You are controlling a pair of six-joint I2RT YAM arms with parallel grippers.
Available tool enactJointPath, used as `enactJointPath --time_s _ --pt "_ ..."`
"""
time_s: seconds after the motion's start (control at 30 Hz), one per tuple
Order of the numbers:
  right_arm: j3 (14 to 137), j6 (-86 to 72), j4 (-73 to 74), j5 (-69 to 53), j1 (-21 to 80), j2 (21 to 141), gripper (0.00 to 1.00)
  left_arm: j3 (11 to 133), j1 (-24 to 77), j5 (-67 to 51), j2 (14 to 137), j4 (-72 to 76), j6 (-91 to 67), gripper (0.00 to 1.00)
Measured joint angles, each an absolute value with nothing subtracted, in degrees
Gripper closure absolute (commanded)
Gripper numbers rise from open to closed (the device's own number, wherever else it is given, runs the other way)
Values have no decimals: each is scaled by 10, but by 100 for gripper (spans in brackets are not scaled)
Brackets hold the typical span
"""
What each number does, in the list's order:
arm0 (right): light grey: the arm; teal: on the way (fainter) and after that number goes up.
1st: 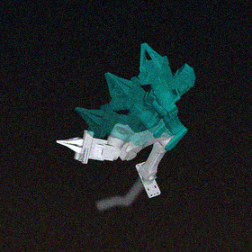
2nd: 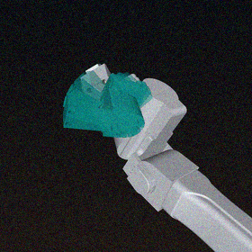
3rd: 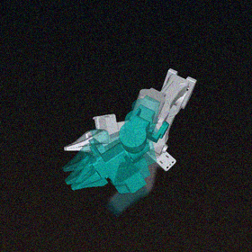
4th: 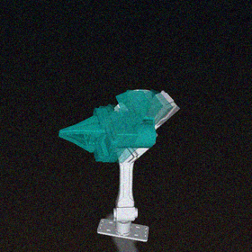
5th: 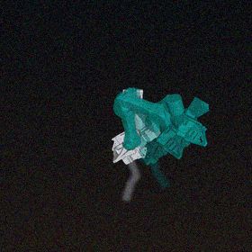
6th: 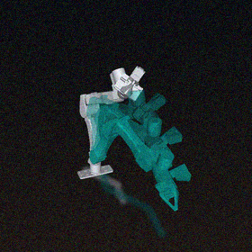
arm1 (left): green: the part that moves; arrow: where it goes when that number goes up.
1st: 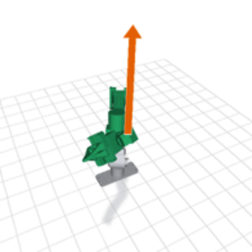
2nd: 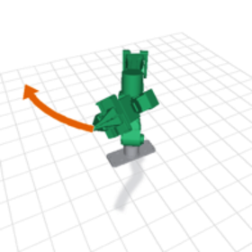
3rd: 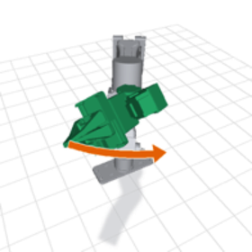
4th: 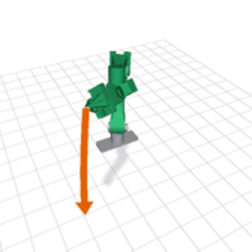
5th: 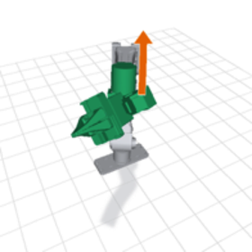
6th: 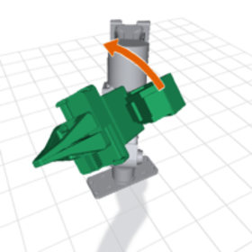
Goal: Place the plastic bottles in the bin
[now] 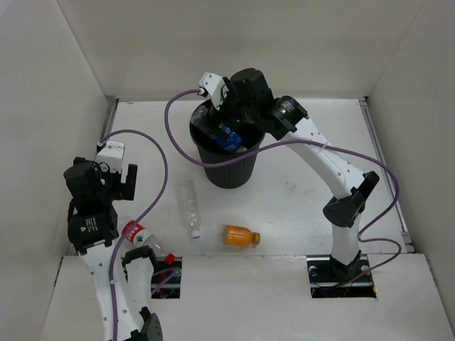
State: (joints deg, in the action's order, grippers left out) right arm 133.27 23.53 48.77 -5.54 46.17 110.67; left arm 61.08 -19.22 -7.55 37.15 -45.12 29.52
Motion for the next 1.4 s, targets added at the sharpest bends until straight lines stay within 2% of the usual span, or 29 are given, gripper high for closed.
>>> enactJointPath --time_s 0.2,0.33,0.43,0.57,0.73,1.03,1.4 --pt "1298 214 488 -41 445 1103 0 600 -161 -89 381 -448 262 0" --pt "1258 206 472 -4 419 1044 0 572 -117 -122 403 -453 199 0" --pt "1174 208 449 22 368 934 0 571 -76 -147 458 -459 134 0" --pt "1055 210 425 57 224 757 0 569 -30 -166 544 -457 33 0" --pt "974 209 425 63 88 604 0 544 -14 -163 633 -445 -89 0" --pt "1011 180 479 11 -50 497 0 460 44 -66 691 -393 -195 0" --pt "1022 158 529 -24 -89 486 0 456 146 -55 723 -271 -285 0"
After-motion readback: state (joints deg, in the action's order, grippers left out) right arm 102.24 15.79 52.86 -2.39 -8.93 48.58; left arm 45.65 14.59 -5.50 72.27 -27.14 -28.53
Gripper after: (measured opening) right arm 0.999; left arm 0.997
